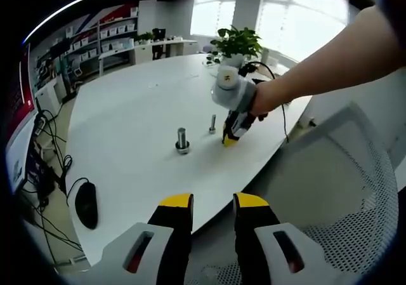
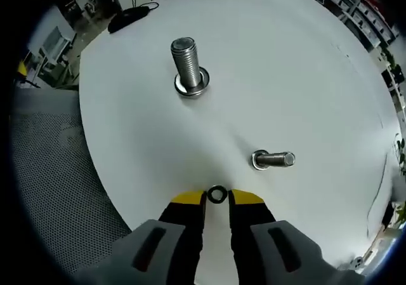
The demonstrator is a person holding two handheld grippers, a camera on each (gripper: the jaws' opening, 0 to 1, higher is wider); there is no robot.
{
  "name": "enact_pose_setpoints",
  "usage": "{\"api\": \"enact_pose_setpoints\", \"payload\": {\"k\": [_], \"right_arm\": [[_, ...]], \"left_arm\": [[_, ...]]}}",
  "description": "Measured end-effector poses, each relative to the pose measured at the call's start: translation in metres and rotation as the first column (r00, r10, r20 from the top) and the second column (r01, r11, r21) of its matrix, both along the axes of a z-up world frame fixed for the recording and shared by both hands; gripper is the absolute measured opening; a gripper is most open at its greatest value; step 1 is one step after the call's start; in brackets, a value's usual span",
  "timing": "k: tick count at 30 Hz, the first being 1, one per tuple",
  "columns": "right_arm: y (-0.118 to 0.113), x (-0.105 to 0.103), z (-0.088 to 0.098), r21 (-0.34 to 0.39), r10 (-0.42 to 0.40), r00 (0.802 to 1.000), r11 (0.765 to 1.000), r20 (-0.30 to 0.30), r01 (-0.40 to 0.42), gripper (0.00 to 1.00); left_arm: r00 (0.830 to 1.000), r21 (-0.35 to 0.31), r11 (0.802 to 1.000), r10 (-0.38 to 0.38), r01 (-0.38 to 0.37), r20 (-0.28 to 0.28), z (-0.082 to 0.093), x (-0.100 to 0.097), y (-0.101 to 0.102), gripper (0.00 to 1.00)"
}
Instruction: Place the washer onto the threaded stud by aligning its center hole with the stud, sliding it down to the base, and recovering from edge contact or off-axis alignment until the washer reaches the visible bottom stop.
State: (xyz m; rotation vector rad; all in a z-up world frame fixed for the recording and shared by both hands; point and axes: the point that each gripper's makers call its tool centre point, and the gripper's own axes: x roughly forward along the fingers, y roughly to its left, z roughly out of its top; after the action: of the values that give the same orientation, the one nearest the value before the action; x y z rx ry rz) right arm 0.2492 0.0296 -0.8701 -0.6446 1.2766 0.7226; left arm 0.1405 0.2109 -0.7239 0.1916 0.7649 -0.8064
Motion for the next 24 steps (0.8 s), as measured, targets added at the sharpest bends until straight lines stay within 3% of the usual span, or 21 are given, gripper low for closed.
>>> {"api": "enact_pose_setpoints", "payload": {"k": [3, 10, 17, 24], "right_arm": [[0.0008, 0.0, 0.0, -0.033, -0.013, 0.999, 0.999, -0.037, 0.012, 0.15], [-0.0002, -0.0008, 0.0007, -0.037, -0.029, 0.999, 0.999, -0.042, 0.027, 0.15], [-0.0004, -0.0027, 0.0015, 0.023, -0.025, 0.998, 0.999, 0.056, 0.024, 0.15], [-0.0026, -0.0014, 0.0036, 0.108, -0.188, 0.973, 0.979, 0.131, 0.174, 0.14]], "left_arm": [[1.0, 0.006, 1.0, -0.003, 0.003, 0.003, -0.0004, 0.0001, 0.0001, 0.23], [1.0, 0.017, 1.0, 0.002, -0.002, 0.004, -0.0014, 0.0008, 0.0023, 0.23], [1.0, 0.016, 1.0, -0.001, 0.001, 0.005, -0.0012, 0.0002, 0.0018, 0.23], [1.0, 0.012, 1.0, -0.003, 0.003, 0.009, -0.0006, 0.0004, 0.0014, 0.23]]}}
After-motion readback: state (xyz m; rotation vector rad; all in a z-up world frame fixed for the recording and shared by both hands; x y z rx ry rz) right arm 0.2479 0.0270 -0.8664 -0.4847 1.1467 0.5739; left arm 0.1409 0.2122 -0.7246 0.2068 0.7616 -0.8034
